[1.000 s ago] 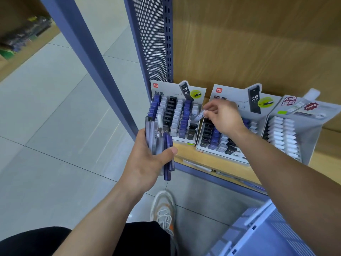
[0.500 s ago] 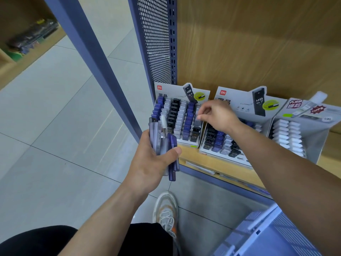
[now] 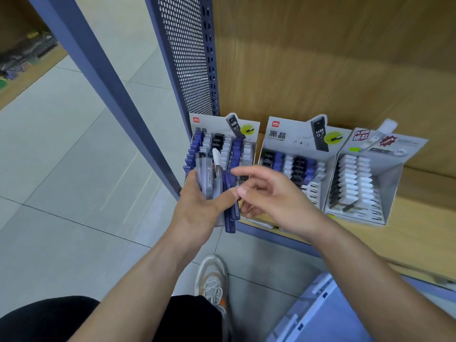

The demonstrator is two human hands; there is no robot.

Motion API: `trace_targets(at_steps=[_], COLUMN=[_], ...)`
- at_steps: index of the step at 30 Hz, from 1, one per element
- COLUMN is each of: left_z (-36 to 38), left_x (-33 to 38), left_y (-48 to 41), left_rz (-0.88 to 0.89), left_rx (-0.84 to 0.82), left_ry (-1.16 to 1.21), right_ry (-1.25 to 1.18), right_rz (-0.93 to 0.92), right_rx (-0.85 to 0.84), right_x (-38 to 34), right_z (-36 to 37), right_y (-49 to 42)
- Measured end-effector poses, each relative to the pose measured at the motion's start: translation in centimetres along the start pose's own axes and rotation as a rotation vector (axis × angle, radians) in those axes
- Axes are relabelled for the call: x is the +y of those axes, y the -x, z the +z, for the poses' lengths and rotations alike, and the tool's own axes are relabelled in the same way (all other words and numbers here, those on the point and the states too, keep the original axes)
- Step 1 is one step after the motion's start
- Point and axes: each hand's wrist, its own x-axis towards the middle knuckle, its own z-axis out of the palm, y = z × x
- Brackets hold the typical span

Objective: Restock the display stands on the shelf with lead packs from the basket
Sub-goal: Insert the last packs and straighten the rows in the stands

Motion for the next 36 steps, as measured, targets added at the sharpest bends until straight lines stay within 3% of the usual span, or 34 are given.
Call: trace_targets(at_steps=[6,16,26,31,36], left_z=[1.9,5.2,6.8,7.1,7.6], left_x=[0.2,-0.3,-0.5,-0.8,-0.6], left_y=[0.7,1.2,0.3,0.2,0.1], left_rz=[-0.011,-0.03,-0.031,-0.067,-0.072], left_rx=[-0.097,-0.174,-0.133,-0.127,-0.125], left_ry=[0.081,0.01,-0.09,-0.119,-0.137], right_ry=[-0.114,-0.217,-0.212,-0.379,-0.051], right_rz=[0.007,0.031,-0.016,0.017,0.07], right_rx=[0.039,0.131,0.295,0.346,0.489], right_x=[0.5,1.1,2.6,3.4,3.9], right_z=[-0.3,-3.1,-7.8,-10.5,-12.6], right_y=[2.1,5.1,7.5,7.5,6.3])
